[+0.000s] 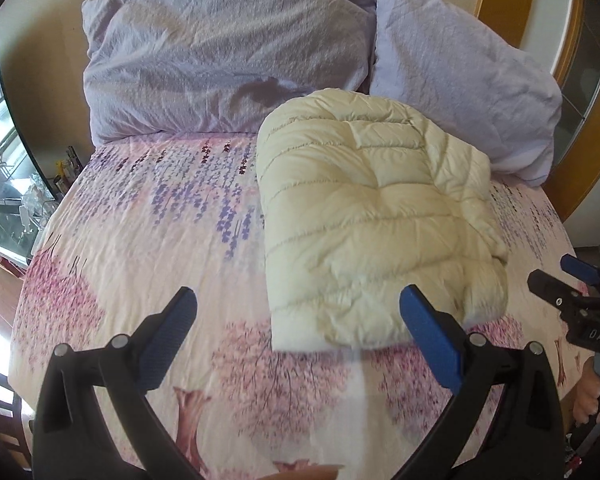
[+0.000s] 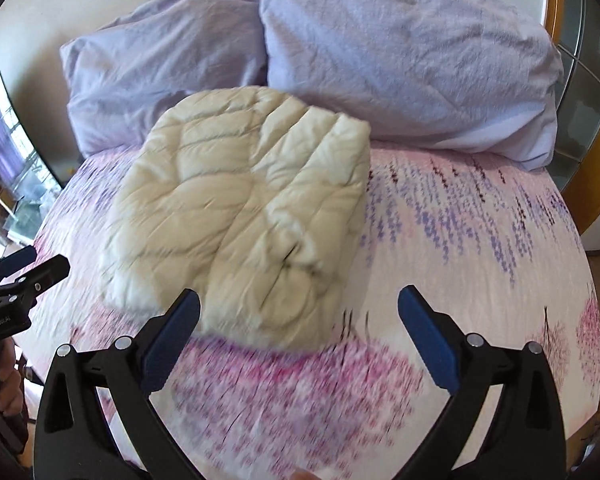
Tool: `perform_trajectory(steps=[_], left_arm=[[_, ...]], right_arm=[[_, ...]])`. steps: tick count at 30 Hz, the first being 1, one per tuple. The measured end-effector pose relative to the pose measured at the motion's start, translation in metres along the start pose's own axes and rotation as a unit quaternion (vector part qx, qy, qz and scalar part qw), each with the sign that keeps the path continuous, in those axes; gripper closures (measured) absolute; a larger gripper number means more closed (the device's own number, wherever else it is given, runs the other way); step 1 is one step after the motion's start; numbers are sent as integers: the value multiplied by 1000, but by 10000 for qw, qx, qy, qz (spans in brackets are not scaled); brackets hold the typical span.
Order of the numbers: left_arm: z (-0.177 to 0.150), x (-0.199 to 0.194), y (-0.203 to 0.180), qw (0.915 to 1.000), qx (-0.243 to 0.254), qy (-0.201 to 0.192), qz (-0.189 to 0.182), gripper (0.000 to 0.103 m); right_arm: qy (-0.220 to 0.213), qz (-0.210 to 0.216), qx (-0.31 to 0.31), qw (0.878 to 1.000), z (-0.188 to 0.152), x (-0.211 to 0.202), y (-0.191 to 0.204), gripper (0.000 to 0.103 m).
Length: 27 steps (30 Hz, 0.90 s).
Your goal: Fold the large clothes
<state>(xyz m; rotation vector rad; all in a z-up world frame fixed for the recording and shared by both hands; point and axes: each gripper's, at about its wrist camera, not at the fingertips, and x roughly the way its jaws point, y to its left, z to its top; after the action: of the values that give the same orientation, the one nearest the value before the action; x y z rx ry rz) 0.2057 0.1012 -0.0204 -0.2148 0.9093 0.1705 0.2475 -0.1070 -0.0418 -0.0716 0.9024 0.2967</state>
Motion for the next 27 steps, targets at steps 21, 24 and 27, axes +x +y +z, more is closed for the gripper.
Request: perform_trajectory(steps=[21, 24, 27], left_arm=[[-68, -79, 4, 9995, 97, -98, -299, 2], [-72, -82, 2, 9993, 106, -120, -333, 2], [-74, -84, 0, 9992, 110, -153, -362, 2]], right_arm=[[313, 195, 182, 9992, -66, -62, 34, 2], [229, 188, 157, 9994, -70, -67, 39, 2], [139, 199, 197, 9995, -73, -72, 40, 2]])
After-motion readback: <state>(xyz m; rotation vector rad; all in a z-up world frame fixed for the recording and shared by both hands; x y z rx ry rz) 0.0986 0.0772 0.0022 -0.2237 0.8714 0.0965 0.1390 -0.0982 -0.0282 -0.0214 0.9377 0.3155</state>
